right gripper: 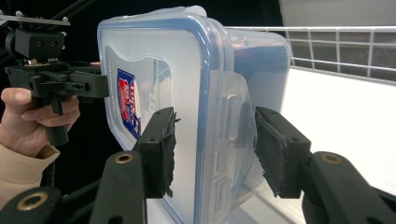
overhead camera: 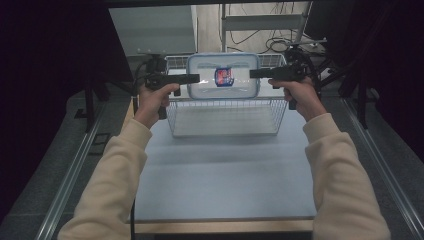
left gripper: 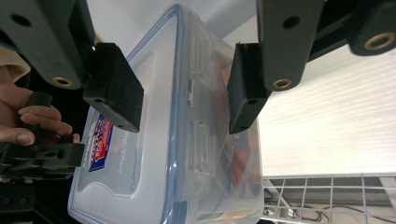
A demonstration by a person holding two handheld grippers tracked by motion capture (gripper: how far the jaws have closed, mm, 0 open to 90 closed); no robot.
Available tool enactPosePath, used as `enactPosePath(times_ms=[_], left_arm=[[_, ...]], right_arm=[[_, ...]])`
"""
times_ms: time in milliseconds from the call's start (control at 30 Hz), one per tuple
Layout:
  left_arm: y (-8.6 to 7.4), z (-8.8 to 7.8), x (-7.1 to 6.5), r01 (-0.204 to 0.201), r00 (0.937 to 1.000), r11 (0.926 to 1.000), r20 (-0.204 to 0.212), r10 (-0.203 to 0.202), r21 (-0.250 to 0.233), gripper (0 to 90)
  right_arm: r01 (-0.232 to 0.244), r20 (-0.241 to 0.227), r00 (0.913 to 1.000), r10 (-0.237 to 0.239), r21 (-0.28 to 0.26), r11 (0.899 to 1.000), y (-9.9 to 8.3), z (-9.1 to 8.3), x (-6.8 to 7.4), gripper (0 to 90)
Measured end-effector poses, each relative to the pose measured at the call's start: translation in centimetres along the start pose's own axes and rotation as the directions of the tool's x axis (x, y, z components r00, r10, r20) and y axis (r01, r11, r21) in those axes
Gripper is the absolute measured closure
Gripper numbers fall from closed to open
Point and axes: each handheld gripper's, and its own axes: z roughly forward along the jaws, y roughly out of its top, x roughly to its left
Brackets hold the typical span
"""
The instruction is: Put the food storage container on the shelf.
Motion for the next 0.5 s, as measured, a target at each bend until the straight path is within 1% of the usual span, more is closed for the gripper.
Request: enactPosePath(times_ms=[67, 167, 233, 300, 367, 433, 467, 500], left_arm=[[0.2, 0.4, 0.2, 0.011, 0.9999, 0.9999, 0.003, -0.011, 0.005, 47.5], [0.5, 1.0, 0.7, 0.026, 0.9996, 0.9994, 0.007, -0.026, 0.025, 47.7], [0.5, 1.3, 1.0, 0.027, 0.9996, 0.9990, 0.003, -0.027, 0.035, 47.5], [0.5, 1.5, 1.3, 0.047, 0.9989, 0.9986, 0.009, -0.047, 0.026, 47.4], [0.6, 1.5, 1.5, 0.046, 0.9989, 0.9986, 0.011, -0.047, 0.027, 47.7], [0.7, 1.6, 1.6, 0.053, 0.9985, 0.9983, 0.014, -0.053, 0.025, 47.6], [0.9, 1.7, 1.9, 0.071, 0.9972, 0.9968, 0.019, -0.072, 0.036, 47.5], [1.0, 1.8, 2.0, 0.090, 0.9957, 0.9953, 0.018, -0.090, 0.036, 47.4]], right_arm=[[-0.013, 0.001, 0.9999, 0.013, 0.004, 1.000, 0.3, 0.1, -0.4, 50.0], [-0.033, 0.006, 0.9994, 0.033, 0.013, 0.999, 0.5, 0.4, -1.1, 49.8], [-0.040, 0.009, 0.9991, 0.040, 0.019, 0.999, 0.6, 0.6, -1.4, 49.7], [-0.051, 0.013, 0.9986, 0.051, 0.024, 0.998, 0.6, 0.8, -1.7, 49.4], [-0.067, 0.010, 0.9977, 0.067, 0.015, 0.998, 0.6, 1.0, -1.9, 49.2], [-0.066, 0.016, 0.9977, 0.066, 0.016, 0.998, 0.8, 1.1, -2.1, 49.0], [-0.073, 0.017, 0.9972, 0.073, 0.018, 0.997, 0.9, 1.1, -2.1, 48.8], [-0.081, 0.018, 0.9966, 0.081, 0.019, 0.997, 1.0, 1.2, -2.2, 48.6]])
